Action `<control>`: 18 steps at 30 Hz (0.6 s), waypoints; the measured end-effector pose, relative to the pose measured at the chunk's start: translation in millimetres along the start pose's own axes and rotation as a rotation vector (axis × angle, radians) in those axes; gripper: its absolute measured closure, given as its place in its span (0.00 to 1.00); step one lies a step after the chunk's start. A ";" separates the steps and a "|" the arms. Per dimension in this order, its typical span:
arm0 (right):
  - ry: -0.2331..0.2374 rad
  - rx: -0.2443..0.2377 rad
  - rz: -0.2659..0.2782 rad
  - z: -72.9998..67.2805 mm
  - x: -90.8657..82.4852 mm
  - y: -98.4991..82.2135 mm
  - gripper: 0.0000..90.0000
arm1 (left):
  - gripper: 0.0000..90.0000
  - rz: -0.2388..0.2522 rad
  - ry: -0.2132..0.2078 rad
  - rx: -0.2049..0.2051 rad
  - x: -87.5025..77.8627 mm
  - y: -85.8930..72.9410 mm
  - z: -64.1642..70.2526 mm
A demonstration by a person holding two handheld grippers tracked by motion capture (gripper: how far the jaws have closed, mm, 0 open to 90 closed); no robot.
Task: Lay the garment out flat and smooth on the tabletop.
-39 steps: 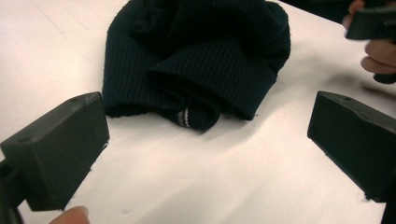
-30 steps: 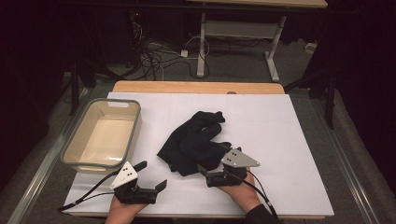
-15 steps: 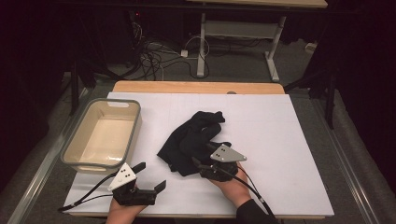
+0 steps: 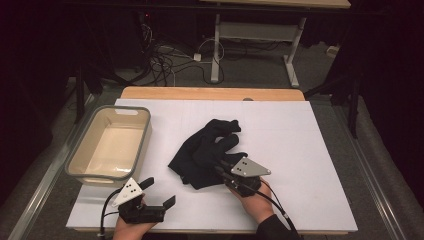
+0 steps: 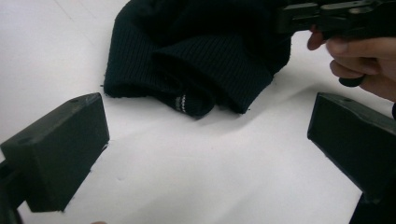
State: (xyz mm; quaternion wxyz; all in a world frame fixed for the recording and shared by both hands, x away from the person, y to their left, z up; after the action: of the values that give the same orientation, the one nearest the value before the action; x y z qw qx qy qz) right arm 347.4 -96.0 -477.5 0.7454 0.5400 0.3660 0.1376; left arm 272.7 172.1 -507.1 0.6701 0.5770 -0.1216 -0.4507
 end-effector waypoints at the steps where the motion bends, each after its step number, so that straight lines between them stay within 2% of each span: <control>1: -0.006 0.002 0.011 1.6 -6.2 0.5 0.87 | 0.00 -0.006 -0.016 -0.002 1.9 0.4 0.5; 4: -0.014 0.004 0.022 4.4 -15.0 -0.4 0.87 | 0.00 -0.022 -0.033 0.039 7.4 4.5 4.6; 5: -0.019 0.003 0.028 5.6 -18.6 -1.0 0.87 | 0.00 -0.016 -0.054 0.055 11.0 9.6 8.2; 8: -0.037 0.010 0.035 8.7 -28.9 -2.8 0.87 | 0.00 -0.012 -0.072 0.064 15.6 13.7 11.0; 9: -0.053 0.013 0.040 11.6 -39.4 -4.9 0.87 | 0.00 -0.013 -0.086 0.077 21.5 17.0 12.8; 10: -0.053 0.013 0.040 11.6 -39.4 -4.9 0.87 | 0.00 -0.013 -0.086 0.077 21.5 17.0 12.8; 11: -0.071 0.021 0.043 14.7 -50.3 -7.7 0.87 | 0.00 -0.011 -0.096 0.079 25.4 18.7 13.3; 12: -0.071 0.021 0.043 14.7 -50.3 -7.7 0.87 | 0.00 -0.009 -0.102 0.081 27.6 19.8 13.5; 13: -0.092 0.029 0.044 19.2 -60.6 -10.9 0.87 | 0.00 -0.008 -0.111 0.086 31.1 21.5 13.5; 14: -0.092 0.029 0.044 19.2 -60.6 -10.9 0.87 | 0.00 -0.009 -0.115 0.089 33.1 22.5 13.4; 15: -0.107 0.041 0.047 23.8 -69.0 -13.9 0.87 | 0.00 0.002 -0.115 0.100 37.2 25.4 12.7; 16: -0.107 0.041 0.047 23.8 -69.0 -13.9 0.87 | 0.00 0.002 -0.115 0.100 37.2 25.4 12.7; 17: -0.129 0.057 0.045 30.4 -79.2 -18.0 0.87 | 0.00 0.007 -0.112 0.103 39.2 27.1 12.0; 18: -0.129 0.057 0.045 30.4 -79.2 -18.0 0.87 | 0.00 0.013 -0.110 0.105 40.4 28.1 11.3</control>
State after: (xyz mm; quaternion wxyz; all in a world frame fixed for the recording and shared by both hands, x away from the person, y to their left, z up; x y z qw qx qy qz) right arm 310.1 -171.8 -457.8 0.7485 0.5766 0.3089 0.1089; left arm 300.7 132.5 -493.3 0.6341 0.5850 -0.1854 -0.4705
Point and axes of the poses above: each handheld gripper's, and its own axes: x roughly forward along the jaws, y roughly out of its top, z roughly to its right, the point moved 4 cm from there along x, roughly forward along the jaws, and after that the axes turned 5 degrees about -y, right-handed, at the moved point
